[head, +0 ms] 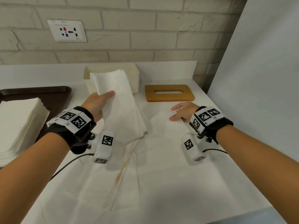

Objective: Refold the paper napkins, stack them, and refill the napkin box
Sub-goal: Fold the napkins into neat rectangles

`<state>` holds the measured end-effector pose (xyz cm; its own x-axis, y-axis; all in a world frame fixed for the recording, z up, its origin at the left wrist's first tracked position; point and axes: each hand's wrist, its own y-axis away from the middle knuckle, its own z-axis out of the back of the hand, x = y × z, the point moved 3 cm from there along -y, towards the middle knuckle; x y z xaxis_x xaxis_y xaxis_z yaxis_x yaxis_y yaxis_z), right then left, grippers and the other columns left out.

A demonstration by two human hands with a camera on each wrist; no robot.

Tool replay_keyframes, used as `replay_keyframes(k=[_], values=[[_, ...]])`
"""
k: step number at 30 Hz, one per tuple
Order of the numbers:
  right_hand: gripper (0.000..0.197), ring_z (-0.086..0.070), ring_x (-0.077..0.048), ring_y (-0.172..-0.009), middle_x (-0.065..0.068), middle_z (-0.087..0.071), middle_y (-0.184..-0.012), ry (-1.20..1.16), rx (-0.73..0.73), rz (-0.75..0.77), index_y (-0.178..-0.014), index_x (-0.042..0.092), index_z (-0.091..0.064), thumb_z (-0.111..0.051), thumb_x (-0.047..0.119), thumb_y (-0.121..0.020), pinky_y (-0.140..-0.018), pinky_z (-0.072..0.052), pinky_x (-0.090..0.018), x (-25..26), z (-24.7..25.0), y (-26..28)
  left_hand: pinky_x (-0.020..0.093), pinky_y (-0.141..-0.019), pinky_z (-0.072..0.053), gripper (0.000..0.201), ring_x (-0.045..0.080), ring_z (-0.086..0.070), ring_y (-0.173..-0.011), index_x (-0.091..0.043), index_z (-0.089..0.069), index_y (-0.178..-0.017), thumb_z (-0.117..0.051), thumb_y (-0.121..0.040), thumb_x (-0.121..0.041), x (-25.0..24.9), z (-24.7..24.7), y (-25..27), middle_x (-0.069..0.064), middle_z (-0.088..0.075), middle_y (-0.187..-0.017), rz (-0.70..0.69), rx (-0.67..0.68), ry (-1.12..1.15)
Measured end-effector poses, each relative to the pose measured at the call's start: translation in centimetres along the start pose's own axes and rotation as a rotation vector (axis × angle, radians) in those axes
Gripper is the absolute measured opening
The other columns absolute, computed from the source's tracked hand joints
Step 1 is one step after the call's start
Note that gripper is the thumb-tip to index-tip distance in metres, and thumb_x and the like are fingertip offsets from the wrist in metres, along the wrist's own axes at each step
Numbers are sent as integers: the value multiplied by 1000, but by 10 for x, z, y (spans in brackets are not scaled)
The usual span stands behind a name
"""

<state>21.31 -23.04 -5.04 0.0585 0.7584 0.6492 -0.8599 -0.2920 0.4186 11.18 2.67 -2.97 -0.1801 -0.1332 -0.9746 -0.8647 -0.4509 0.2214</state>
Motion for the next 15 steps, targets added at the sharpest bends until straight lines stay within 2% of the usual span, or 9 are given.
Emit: replay_keyframes(k=[2, 4, 6, 7, 9, 11, 15], values=[[52, -56, -23, -112, -9, -58, -127, -47, -39, 116, -126, 10, -53, -72, 12, -78, -99, -44, -32, 14, 8, 7, 27, -72, -47, 37, 14, -60, -83, -4, -49, -129, -51, -95, -20, -1, 4, -1, 0, -62, -94, 3, -1, -1], [48, -59, -19, -100, -4, -65, -110, -124, -70, 224, -124, 10, -55, -70, 8, -78, -89, -48, -28, 27, 20, 14, 28, -74, -48, 39, 14, -61, -86, -4, -49, -130, -51, -95, -20, -2, 10, -3, 1, -63, -98, 2, -2, 0], [44, -62, -23, -101, 1, -66, -96, -244, -78, 281, -119, 18, -57, -69, 5, -79, -91, -51, -36, 35, 32, 18, 29, -78, -47, 40, 15, -61, -89, -5, -48, -132, -51, -95, -20, -2, 15, -4, 1, -63, -101, 0, -5, 7], [43, -62, -27, -103, 0, -65, -96, -313, -92, 290, -116, 23, -56, -68, 4, -79, -93, -51, -41, 38, 39, 18, 29, -78, -47, 39, 15, -61, -89, -5, -48, -132, -51, -95, -20, -2, 16, -5, 1, -63, -101, 0, -5, 10], [45, -60, -27, -105, -5, -61, -106, -343, -203, 276, -117, 27, -55, -68, 4, -80, -91, -51, -40, 40, 52, 16, 27, -75, -47, 37, 14, -61, -87, -5, -49, -130, -50, -96, -20, -3, 18, -6, 1, -63, -99, 3, -6, 17], [48, -54, -26, -112, -8, -52, -124, -221, -344, 203, -123, 21, -52, -68, 7, -80, -85, -50, -32, 32, 62, 10, 25, -69, -47, 36, 13, -61, -84, -5, -50, -128, -50, -96, -20, -3, 18, -6, 0, -63, -96, 3, -6, 19], [55, -43, -31, -126, -14, -41, -141, -23, -388, 9, -133, 9, -41, -65, 5, -83, -96, -38, -31, -5, 61, -2, 25, -66, -47, 37, 14, -62, -85, -6, -50, -129, -51, -95, -21, -5, 17, -8, 0, -64, -97, 8, 8, 19]])
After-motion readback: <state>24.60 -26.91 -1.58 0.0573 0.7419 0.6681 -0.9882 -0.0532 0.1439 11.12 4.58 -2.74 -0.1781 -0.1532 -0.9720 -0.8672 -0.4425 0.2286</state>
